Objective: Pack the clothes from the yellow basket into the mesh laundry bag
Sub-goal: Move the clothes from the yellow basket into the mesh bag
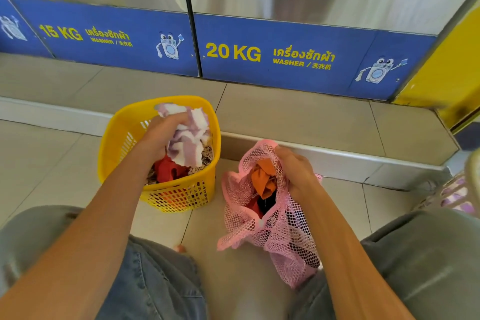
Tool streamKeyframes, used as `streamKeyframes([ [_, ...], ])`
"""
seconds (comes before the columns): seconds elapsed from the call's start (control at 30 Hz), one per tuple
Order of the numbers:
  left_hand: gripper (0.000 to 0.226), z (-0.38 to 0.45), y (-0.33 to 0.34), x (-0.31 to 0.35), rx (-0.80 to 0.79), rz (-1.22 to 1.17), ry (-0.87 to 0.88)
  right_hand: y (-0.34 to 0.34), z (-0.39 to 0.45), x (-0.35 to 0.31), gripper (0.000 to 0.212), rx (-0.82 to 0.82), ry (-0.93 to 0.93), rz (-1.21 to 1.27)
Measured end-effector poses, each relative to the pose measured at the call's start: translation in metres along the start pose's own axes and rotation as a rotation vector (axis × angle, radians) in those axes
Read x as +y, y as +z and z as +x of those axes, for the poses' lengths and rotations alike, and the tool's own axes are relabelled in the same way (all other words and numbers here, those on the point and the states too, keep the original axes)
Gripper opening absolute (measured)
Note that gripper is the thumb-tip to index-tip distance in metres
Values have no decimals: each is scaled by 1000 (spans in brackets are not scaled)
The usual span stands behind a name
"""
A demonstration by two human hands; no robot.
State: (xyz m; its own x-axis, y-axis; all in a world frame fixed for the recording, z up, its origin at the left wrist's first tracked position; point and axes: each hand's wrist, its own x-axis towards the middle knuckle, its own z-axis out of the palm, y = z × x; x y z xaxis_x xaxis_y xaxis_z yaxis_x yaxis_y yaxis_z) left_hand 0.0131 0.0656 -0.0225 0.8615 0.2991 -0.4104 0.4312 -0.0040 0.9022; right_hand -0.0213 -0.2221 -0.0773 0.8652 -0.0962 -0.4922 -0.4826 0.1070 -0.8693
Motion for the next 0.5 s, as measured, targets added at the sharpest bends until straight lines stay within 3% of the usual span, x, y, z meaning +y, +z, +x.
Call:
streamKeyframes([
  [0.1,8,-11,4,4,-183,-123,7,-4,-3,-1,12,11,5,9],
  [0.2,30,-7,5,7,-362,-300,-153,-9,-3,-2,13,14,5,20],
  [0.3,7,-1,14,6,-548,-170,-361,-13,1,1,15,24,12,20],
  [0.37,16,11,23,-11,-526,33,-344,-14,7,5,18,29,21,18],
  [0.43,27,16,32,-28,-378,255,-255,-14,11,9,22,25,28,15],
  [0.5,20,21,39,-45,-249,417,-151,-15,15,12,26,30,37,13],
])
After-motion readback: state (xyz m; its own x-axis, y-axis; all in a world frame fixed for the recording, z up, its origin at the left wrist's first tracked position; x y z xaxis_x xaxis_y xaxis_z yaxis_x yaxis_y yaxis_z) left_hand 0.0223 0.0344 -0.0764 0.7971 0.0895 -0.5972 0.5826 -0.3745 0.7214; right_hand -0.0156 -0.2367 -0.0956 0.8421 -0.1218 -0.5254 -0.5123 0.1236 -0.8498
